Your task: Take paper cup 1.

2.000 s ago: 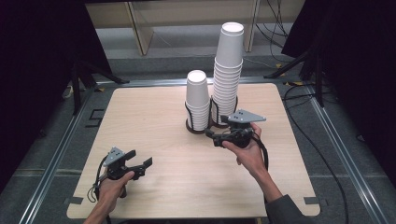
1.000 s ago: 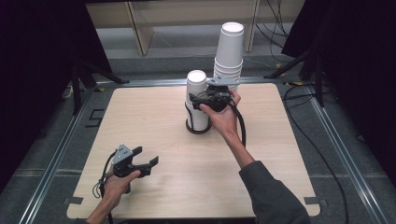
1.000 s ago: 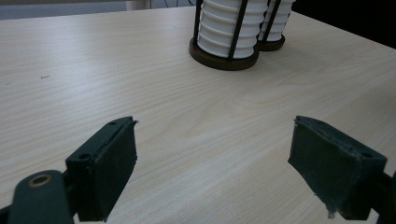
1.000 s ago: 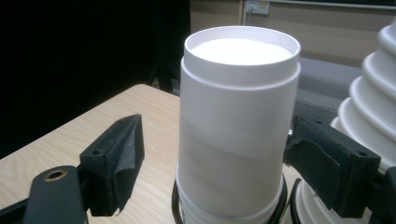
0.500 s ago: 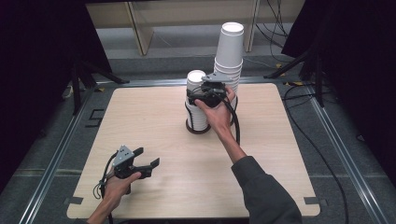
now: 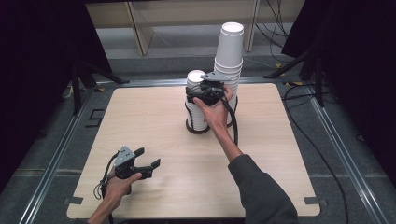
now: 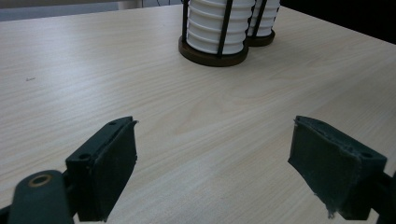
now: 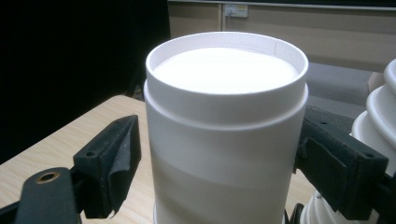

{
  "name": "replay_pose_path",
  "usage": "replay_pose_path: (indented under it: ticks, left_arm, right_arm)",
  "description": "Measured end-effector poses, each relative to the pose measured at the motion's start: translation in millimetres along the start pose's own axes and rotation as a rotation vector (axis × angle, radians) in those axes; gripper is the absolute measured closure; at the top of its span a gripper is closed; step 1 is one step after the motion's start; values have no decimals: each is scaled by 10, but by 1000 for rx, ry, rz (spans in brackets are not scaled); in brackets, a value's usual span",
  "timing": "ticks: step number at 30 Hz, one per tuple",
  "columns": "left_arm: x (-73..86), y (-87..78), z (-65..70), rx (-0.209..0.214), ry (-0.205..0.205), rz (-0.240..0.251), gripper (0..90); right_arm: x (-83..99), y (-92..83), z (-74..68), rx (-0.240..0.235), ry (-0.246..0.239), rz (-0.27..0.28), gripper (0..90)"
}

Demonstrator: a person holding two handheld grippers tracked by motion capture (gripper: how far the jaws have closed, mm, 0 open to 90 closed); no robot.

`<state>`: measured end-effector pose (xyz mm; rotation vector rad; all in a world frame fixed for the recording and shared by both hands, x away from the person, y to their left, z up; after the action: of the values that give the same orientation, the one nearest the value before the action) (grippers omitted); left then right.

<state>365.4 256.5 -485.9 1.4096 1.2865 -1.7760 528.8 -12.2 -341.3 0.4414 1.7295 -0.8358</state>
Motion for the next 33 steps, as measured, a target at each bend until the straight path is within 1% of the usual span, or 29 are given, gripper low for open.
replay_pose_path:
  ticks: [2, 3, 4, 5, 6, 7, 9, 10, 13, 15, 16, 17, 18, 19, 20, 22, 23, 24, 25, 28, 29, 30, 32, 33]
  left_arm:
    - [-2, 0, -1, 0, 1, 3, 143]
    - [-3, 1, -1, 0, 4, 4, 143]
    - [-3, 1, -2, 1, 6, 4, 143]
    - [3, -7, 9, -6, -8, -9, 143]
    - [4, -6, 12, -6, -8, -9, 143]
    - [3, -6, 14, -5, -6, -8, 143]
    - [2, -2, 21, -4, -12, -3, 143]
    - [-5, 1, 5, -3, 20, 1, 143]
    - [-3, -1, 14, -3, 14, -1, 143]
    - [-2, -1, 14, -4, 18, -2, 143]
    - [1, -17, 16, -15, 29, -21, 143]
    - [5, -17, 26, -16, 19, -19, 143]
    - [5, -17, 26, -16, 19, -19, 143]
    - [1, -19, 24, -18, 25, -21, 143]
    - [0, -20, 28, -17, 19, -21, 143]
    - [0, -20, 27, -17, 19, -19, 143]
    - [0, -6, 21, -5, 22, -3, 143]
    - [0, -6, 21, -5, 22, -3, 143]
    - [-1, -7, 20, -6, 22, -2, 144]
    - [0, -9, 24, -9, 22, -3, 143]
    - [0, -14, 27, -14, 24, -9, 143]
    - [3, -23, 32, -20, 17, -19, 143]
    - [3, -23, 33, -21, 17, -20, 143]
    - [2, -23, 31, -21, 20, -19, 143]
  right_arm:
    - [1, 10, 6, -4, 9, 6, 169]
    - [4, 21, 11, -6, 32, 17, 167]
    - [4, 21, 11, -6, 32, 17, 167]
    - [9, 39, 21, -10, 35, 26, 166]
    - [10, 42, 23, -6, 29, 22, 162]
    - [15, 48, 15, -1, 39, 16, 160]
    - [18, 68, 21, 4, 33, 18, 160]
    - [19, 78, 24, 2, 39, 22, 162]
    - [22, 101, 19, 12, 46, 25, 155]
    - [23, 113, 17, 18, 39, 25, 159]
    - [23, 113, 16, 26, 38, 19, 162]
    - [22, 116, 19, 32, 30, 19, 163]
    - [22, 116, 19, 32, 30, 19, 163]
    - [18, 124, 12, 35, 47, 20, 161]
    - [17, 125, 8, 36, 55, 21, 161]
    - [13, 129, 8, 38, 55, 22, 162]
    - [9, 136, 4, 42, 55, 22, 162]
    - [9, 136, 4, 42, 55, 22, 162]
    - [12, 148, 8, 42, 44, 21, 160]
    - [12, 151, 4, 45, 45, 21, 160]
    - [12, 154, 2, 45, 46, 22, 159]
    - [12, 155, 1, 47, 47, 19, 164]
    - [11, 154, 3, 50, 47, 19, 178]
    - [6, 153, 2, 46, 63, 19, 192]
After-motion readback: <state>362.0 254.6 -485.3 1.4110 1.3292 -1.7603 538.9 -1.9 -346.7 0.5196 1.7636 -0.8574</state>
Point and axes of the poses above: each handheld gripper's, and its own axes: y roughly forward along the jaws, x roughly out of its underside, z roughly to its right, the point moved 2 cm from there along y, roughly forward along the jaws, and after that the axes turned 13 degrees about -x, right-handed, at the moved point
